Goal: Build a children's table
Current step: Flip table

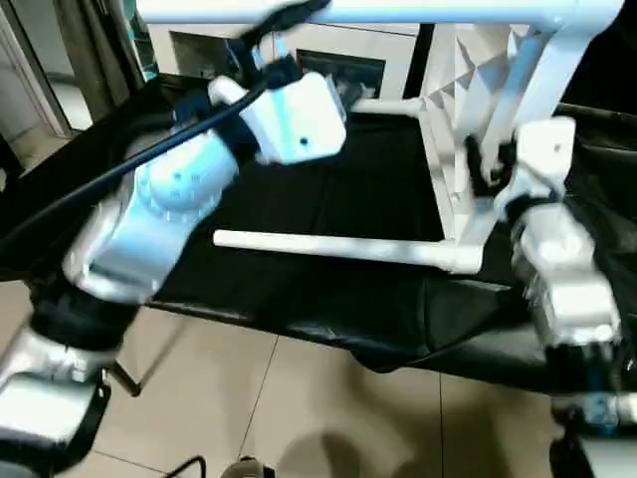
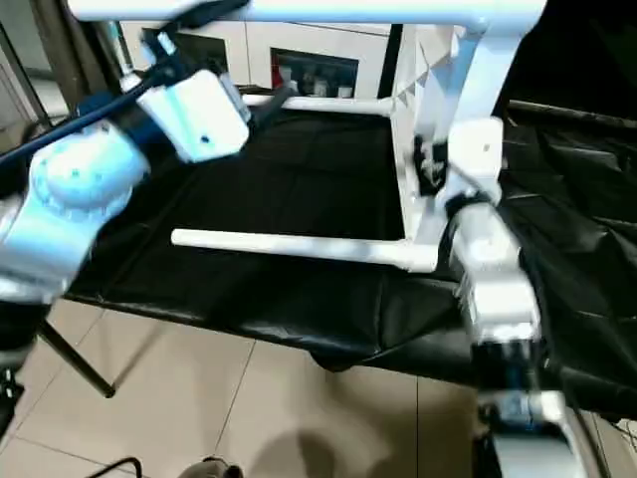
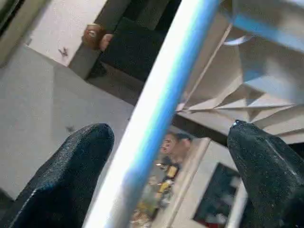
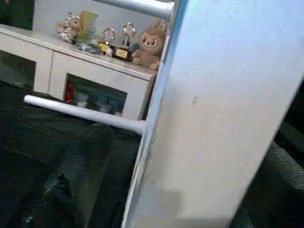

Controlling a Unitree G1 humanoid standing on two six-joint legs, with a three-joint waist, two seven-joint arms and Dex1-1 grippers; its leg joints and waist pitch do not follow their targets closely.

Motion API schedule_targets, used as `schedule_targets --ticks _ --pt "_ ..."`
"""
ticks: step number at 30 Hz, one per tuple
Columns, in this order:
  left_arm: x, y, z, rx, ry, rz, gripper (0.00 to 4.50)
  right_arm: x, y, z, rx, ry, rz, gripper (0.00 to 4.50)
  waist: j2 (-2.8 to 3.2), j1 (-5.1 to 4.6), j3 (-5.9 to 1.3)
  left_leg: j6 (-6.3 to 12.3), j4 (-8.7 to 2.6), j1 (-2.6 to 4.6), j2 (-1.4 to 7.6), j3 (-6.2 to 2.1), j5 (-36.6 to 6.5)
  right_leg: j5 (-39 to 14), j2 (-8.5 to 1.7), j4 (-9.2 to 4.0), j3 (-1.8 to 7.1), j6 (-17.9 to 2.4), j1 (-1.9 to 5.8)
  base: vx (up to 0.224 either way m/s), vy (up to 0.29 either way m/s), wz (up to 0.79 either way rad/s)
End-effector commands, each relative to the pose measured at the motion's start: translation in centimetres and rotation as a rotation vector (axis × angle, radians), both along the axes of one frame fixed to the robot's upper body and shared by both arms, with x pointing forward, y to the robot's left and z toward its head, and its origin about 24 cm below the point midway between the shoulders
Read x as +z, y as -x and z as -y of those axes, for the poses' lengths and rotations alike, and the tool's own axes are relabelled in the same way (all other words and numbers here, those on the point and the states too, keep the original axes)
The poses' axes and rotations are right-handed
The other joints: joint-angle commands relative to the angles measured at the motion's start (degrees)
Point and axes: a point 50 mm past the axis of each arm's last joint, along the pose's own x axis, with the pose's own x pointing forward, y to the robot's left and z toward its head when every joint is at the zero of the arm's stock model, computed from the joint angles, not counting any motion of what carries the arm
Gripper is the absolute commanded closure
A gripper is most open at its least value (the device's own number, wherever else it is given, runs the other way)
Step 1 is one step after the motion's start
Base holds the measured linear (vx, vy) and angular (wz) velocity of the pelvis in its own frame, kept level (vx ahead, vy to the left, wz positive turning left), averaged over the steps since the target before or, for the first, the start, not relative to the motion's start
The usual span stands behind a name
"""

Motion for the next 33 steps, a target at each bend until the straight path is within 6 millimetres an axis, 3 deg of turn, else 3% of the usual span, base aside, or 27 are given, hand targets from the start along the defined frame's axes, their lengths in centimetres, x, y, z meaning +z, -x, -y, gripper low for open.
schedule_targets --ticks 1,2,3,4,7,13,14,16,17,19,21,31,33 --pt "0.6 -0.5 -0.1 0.026 -0.026 0.045 0.00 0.4 0.6 -0.5 0.026 0.001 0.071 0.18 -0.45 -0.02 -4.58 -1.59 -3.64 2.04 3.17 -1.76 -8.55 -4.49 -4.58 -3.93 3.53 -6.93 2.73 0.000 0.000 0.00" --pt "0.7 -0.6 -0.1 0.030 -0.027 0.051 0.00 0.4 0.7 -0.6 0.031 -0.001 0.079 0.18 -0.15 0.12 -4.60 -1.57 -3.56 2.17 3.13 -1.67 -9.27 -4.88 -4.59 -4.20 3.60 -6.74 2.43 0.000 0.000 0.00" --pt "0.9 -0.8 -0.2 0.036 -0.029 0.064 0.00 0.3 0.8 -0.7 0.040 -0.005 0.095 0.07 -0.27 -0.01 -4.55 -1.59 -3.58 2.03 3.11 -1.72 -9.51 -4.84 -4.58 -4.13 3.61 -6.69 2.56 0.000 0.000 0.00" --pt "1.0 -1.2 -0.2 0.044 -0.034 0.067 0.00 0.2 1.0 -0.9 0.057 -0.023 0.114 0.07 -0.01 0.13 -4.70 -1.71 -3.63 2.14 3.16 -1.86 -9.48 -4.41 -4.67 -3.93 3.53 -6.95 2.65 0.000 0.000 0.00" --pt "1.2 -2.0 -0.3 0.075 -0.058 0.082 0.00 -0.1 1.7 -1.2 0.084 -0.032 0.171 0.07 -0.19 0.00 -4.68 -1.45 -3.67 2.08 3.16 -1.88 -9.98 -3.88 -4.67 -4.01 3.53 -7.33 2.66 0.000 0.000 0.00" --pt "2.2 -3.5 -0.7 0.137 -0.050 0.109 0.00 0.4 3.0 -2.4 0.183 -0.039 0.289 0.07 0.11 0.12 -4.70 -0.71 -3.71 2.11 3.20 -1.99 -10.66 -3.59 -4.71 -4.09 3.51 -7.75 2.67 0.000 0.000 0.00" --pt "2.4 -3.7 -0.6 0.141 -0.057 0.118 0.00 0.5 3.2 -2.7 0.208 -0.043 0.300 0.07 0.44 0.12 -4.70 -0.59 -3.69 2.10 3.19 -2.07 -10.92 -3.29 -4.64 -4.11 3.50 -7.86 2.66 0.000 0.000 0.00" --pt "2.5 -4.1 -0.6 0.150 -0.065 0.120 0.00 0.5 3.5 -3.2 0.249 -0.048 0.313 0.07 0.22 0.08 -4.66 -0.34 -3.75 2.09 3.28 -2.12 -11.42 -3.07 -4.70 -4.13 3.48 -8.16 2.75 0.000 0.000 0.00" --pt "2.5 -4.5 -0.6 0.162 -0.073 0.114 0.00 0.5 3.9 -3.7 0.300 -0.051 0.313 0.07 0.73 0.21 -4.70 -0.31 -3.71 2.19 3.32 -2.18 -11.88 -3.00 -4.78 -4.16 3.51 -8.22 2.72 0.000 0.000 0.00" --pt "2.3 -4.9 -0.8 0.178 -0.081 0.100 0.00 0.4 4.2 -4.2 0.349 -0.052 0.311 0.07 0.49 0.12 -4.72 0.10 -3.74 2.00 3.30 -2.24 -11.63 -2.30 -4.79 -4.01 3.46 -8.59 2.93 0.000 0.000 0.00" --pt "2.2 -5.3 -0.9 0.191 -0.087 0.087 0.00 0.2 4.6 -4.5 0.390 -0.048 0.307 0.07 0.68 0.27 -4.69 0.58 -3.64 2.04 3.29 -2.22 -12.08 -2.71 -4.82 -4.20 3.49 -8.71 2.84 0.000 0.000 0.00" --pt "2.4 -7.1 -1.7 0.261 -0.108 0.063 0.00 -0.1 5.5 -4.8 0.438 -0.040 0.315 0.07 0.86 0.67 -4.54 -0.22 -3.96 2.40 3.42 -2.39 -15.81 -6.97 -4.95 -4.88 3.51 -8.57 2.50 0.000 0.000 0.00" --pt "2.7 -7.6 -2.1 0.289 -0.109 0.062 0.00 -0.2 5.7 -4.8 0.460 -0.033 0.309 0.07 1.15 0.75 -4.44 -0.33 -4.04 2.35 3.44 -2.51 -16.54 -7.46 -4.97 -5.01 3.50 -8.34 2.46 0.000 0.000 0.00"
